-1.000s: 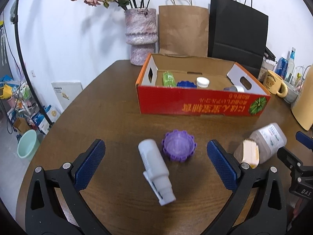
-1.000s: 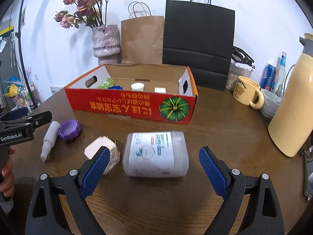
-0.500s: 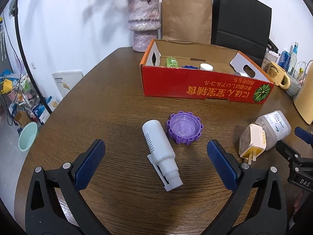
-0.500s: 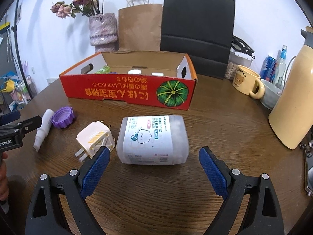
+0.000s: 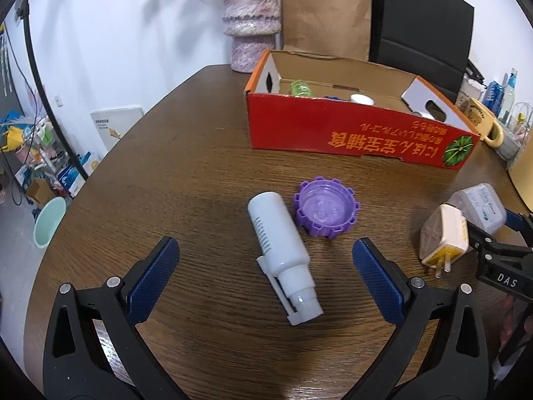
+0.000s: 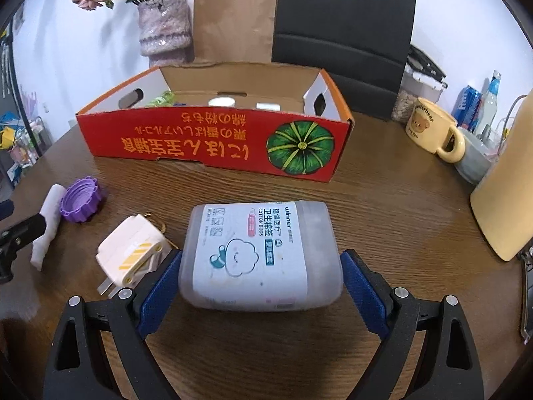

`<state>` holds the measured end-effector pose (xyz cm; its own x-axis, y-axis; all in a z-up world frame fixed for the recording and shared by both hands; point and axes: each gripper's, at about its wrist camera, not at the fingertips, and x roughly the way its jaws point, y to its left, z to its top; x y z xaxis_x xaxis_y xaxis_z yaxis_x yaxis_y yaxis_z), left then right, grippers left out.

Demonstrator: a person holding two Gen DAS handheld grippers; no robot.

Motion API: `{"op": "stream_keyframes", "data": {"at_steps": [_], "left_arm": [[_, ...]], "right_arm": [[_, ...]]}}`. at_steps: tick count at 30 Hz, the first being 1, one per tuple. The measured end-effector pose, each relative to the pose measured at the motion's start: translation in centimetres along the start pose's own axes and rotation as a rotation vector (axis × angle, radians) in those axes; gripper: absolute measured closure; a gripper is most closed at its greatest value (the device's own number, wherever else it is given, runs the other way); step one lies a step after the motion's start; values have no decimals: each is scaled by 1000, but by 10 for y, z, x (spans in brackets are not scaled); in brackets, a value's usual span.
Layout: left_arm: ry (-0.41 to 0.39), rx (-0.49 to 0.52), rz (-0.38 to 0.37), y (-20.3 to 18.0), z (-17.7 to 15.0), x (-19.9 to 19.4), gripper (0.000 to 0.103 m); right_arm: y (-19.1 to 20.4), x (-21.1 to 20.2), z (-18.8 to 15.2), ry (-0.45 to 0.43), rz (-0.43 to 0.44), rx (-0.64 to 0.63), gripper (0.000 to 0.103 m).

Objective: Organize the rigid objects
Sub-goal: 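Approach the cotton-bud container with the right tool while the left tool nears the white spray bottle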

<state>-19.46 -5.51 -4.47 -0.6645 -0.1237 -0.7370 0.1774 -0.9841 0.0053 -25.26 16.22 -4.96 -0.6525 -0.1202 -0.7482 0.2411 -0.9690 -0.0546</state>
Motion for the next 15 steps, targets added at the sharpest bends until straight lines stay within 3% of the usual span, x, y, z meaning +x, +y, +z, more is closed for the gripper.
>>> {"op": "stream_keyframes", "data": {"at_steps": [6, 7, 15], "left_arm": [[31, -16, 4, 5, -1, 5, 0], [36, -18, 3, 6, -1, 6, 0], [67, -36, 7, 11, 0, 13, 1]], "right_arm": [[-3, 8, 2, 31, 23, 15, 10], [-3, 8, 2, 27, 25, 18, 17], [-6, -10, -1, -55, 20, 46, 17]]}}
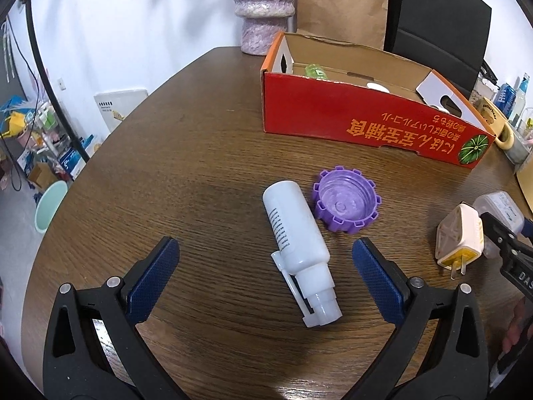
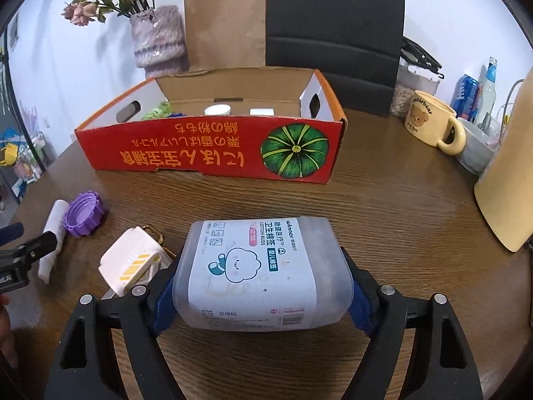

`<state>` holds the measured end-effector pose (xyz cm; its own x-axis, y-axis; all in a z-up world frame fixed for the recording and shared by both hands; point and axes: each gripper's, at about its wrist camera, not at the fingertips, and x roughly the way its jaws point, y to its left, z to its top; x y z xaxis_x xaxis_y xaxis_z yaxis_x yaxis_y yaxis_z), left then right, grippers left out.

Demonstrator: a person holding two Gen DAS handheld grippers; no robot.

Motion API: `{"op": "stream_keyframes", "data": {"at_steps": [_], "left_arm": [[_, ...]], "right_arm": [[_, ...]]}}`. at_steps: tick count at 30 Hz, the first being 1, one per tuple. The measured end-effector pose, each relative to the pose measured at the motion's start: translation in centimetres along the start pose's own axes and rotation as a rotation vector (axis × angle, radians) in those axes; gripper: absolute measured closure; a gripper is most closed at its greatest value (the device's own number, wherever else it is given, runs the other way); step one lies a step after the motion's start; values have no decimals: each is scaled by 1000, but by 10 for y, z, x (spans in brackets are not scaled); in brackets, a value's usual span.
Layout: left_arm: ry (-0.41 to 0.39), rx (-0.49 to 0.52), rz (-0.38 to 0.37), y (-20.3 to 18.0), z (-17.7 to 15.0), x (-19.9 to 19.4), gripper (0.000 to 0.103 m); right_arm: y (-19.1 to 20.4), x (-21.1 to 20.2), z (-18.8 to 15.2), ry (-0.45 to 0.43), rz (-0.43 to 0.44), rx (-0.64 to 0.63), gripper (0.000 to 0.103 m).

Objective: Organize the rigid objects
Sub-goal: 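Approach the cotton-bud container with the right tool while the left tool nears the white spray bottle, then close the right tool on the cotton-bud container while the left tool grasps the white spray bottle, then carry the cotton-bud container and white spray bottle with both tools into the box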

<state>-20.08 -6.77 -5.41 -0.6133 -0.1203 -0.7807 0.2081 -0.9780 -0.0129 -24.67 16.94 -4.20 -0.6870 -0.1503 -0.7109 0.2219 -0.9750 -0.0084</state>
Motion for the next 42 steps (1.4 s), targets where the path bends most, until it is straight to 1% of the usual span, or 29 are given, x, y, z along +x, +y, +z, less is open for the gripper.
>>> {"op": "stream_keyframes", "data": {"at_steps": [2, 4, 7, 9, 12, 14, 16, 18, 20, 21, 22, 24, 30, 42], "left_arm": [[5, -3, 4, 0, 0, 2, 4], [14, -6, 4, 0, 0, 5, 12], [29, -9, 5, 0, 0, 9, 21], [34, -13, 1, -1, 1, 12, 23], [22, -18, 3, -1, 4, 14, 26], [19, -16, 1, -3, 6, 16, 30], [27, -11, -12, -4, 6, 19, 41], [24, 2, -5, -6, 6, 19, 45], [18, 13, -16, -9, 5, 19, 50], [15, 16, -20, -9, 5, 19, 57], [11, 20, -27, -10, 4, 18, 66], [6, 29, -35, -11, 4, 16, 78], [8, 51, -30, -13, 3, 13, 79], [-60, 71, -30, -16, 3, -3, 79]], "right_arm": [[2, -3, -1, -15, -3, -5, 17], [4, -6, -1, -25, -5, -11, 17], [8, -10, -2, -42, -9, -17, 17], [10, -12, -3, -50, -13, -22, 17], [11, -13, -3, -56, -17, -27, 17], [12, -14, -4, -57, -18, -27, 17], [12, -14, -4, -58, -20, -27, 17], [12, -15, -4, -59, -20, -25, 17], [13, -16, -5, -59, -20, -22, 17], [13, -16, -5, -59, -20, -22, 17], [14, -17, -5, -60, -20, -22, 17], [15, -18, -6, -63, -22, -22, 17], [18, -23, -9, -75, -23, -18, 17], [20, -34, -10, -116, -29, -12, 17]]}}
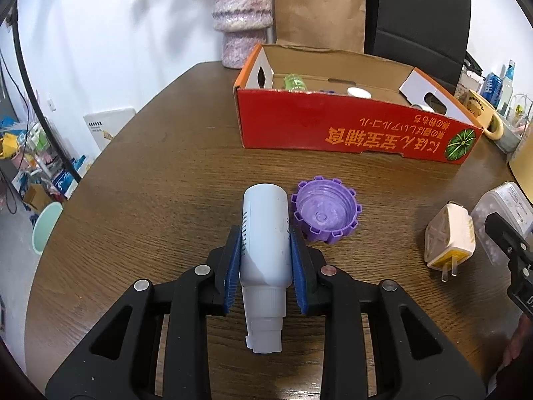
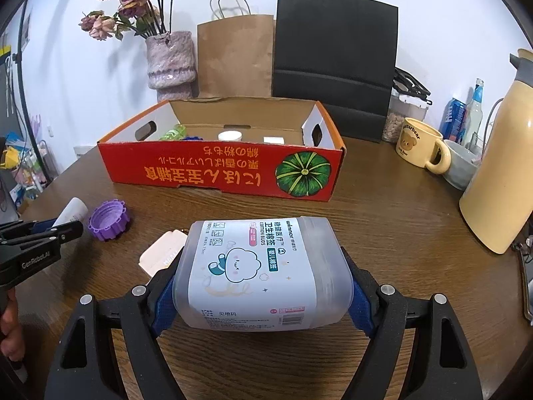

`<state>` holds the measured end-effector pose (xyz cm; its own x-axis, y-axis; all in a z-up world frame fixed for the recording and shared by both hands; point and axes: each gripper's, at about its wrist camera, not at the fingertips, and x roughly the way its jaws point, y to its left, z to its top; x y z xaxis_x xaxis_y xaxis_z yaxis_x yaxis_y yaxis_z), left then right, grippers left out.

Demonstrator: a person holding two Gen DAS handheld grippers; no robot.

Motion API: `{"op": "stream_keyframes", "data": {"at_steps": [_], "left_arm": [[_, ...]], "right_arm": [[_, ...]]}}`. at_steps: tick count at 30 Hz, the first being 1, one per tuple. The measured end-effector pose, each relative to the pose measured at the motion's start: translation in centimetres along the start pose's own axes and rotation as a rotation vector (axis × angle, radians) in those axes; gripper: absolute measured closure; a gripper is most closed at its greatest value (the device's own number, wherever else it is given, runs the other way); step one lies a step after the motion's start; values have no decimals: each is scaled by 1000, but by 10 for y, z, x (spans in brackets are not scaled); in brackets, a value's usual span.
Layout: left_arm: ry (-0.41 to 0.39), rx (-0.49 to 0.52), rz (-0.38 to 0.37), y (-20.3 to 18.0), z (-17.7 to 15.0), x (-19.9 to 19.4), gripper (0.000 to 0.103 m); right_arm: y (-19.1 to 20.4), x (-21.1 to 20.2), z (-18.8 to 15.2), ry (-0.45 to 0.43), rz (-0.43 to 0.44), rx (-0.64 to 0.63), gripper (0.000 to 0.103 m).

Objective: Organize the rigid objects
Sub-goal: 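Carry the cotton-bud container and white spray bottle with both tools into the box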

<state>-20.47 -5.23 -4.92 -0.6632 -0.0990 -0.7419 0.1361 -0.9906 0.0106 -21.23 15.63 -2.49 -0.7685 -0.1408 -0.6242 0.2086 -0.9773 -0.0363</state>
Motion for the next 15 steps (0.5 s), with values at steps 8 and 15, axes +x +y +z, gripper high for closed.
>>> {"op": "stream_keyframes", "data": {"at_steps": [8, 15], "left_arm": [[-51, 10, -13, -2, 4, -18, 79], [-100, 38, -37, -15, 13, -36, 79]], "right_arm": [[2, -10, 5, -41, -1, 8, 17], [9, -20, 17, -86, 11, 6, 17]]}}
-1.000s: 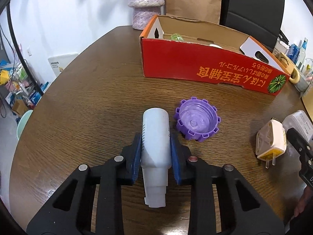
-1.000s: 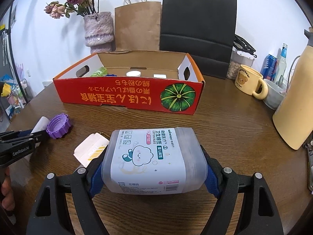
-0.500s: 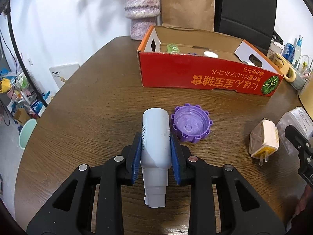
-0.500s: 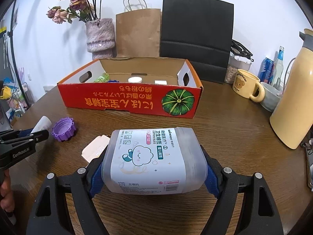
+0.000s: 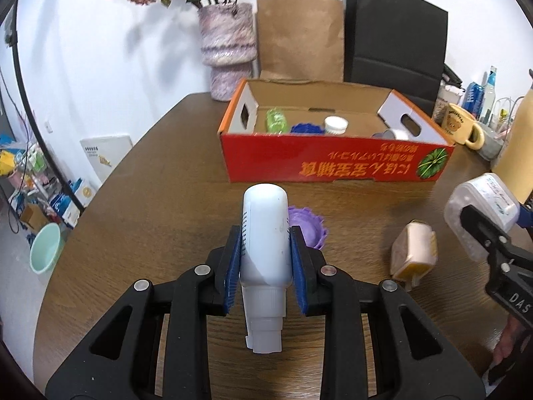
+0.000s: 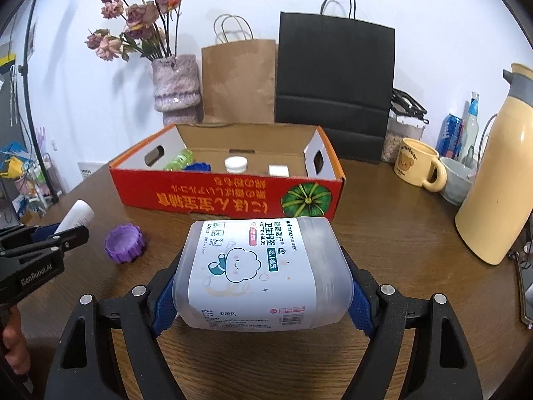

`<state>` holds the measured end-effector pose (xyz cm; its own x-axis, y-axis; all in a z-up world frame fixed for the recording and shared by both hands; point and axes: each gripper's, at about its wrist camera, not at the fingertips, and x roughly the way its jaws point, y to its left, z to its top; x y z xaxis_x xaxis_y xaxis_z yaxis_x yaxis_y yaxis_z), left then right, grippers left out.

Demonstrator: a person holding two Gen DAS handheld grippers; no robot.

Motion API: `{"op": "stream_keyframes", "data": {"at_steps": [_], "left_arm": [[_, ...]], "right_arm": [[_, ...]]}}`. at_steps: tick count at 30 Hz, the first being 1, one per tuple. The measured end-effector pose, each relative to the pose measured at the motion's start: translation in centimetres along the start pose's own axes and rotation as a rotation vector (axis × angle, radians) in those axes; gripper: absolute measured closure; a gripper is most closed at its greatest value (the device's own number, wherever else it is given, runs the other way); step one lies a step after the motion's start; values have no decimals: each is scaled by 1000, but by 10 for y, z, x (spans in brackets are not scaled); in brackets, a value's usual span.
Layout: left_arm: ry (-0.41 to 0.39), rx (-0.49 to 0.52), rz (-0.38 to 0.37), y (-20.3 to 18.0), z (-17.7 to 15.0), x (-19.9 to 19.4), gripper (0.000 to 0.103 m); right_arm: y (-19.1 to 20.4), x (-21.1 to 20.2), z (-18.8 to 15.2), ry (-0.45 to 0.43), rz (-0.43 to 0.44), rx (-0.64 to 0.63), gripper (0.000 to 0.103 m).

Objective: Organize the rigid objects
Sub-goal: 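Carry the cotton-bud container and white spray bottle with both tools into the box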

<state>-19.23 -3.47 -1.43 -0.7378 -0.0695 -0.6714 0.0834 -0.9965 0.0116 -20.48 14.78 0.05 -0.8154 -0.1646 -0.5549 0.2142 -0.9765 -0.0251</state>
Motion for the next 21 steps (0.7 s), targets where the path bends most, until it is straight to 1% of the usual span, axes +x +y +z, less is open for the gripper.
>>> {"op": "stream_keyframes", "data": {"at_steps": [11, 21], "left_arm": [[-56, 6, -30, -15, 36, -11, 79], [-107, -42, -40, -18, 68, -6, 79]], "right_arm": [[8, -7, 31, -73, 13, 2, 17], [7, 3, 60, -118, 18, 26, 17]]}}
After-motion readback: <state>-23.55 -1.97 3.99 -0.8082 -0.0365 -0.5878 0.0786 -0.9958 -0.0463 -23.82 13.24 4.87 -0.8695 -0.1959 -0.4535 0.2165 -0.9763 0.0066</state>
